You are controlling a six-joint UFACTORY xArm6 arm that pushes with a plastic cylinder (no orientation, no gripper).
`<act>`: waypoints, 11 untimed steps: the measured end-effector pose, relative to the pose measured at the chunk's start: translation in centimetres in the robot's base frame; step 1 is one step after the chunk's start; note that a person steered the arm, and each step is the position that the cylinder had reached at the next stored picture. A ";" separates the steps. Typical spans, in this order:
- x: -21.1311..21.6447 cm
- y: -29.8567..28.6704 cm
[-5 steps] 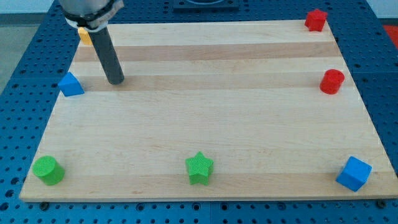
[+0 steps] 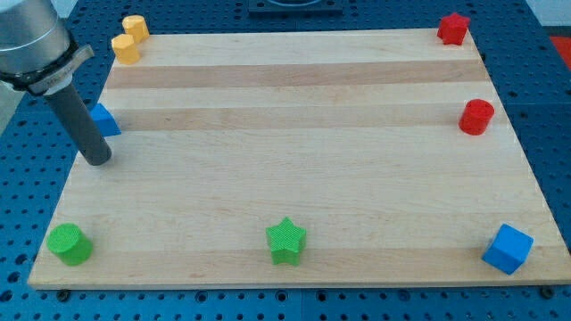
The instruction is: Push blue triangle towards yellow hexagon
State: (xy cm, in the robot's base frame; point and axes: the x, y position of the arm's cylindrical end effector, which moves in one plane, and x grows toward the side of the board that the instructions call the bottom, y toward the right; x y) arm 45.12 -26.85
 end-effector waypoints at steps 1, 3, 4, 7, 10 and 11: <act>-0.9 -0.2; -2.0 -0.2; -3.5 -0.2; -4.6 -1.0; -6.3 -1.1; -7.1 -1.1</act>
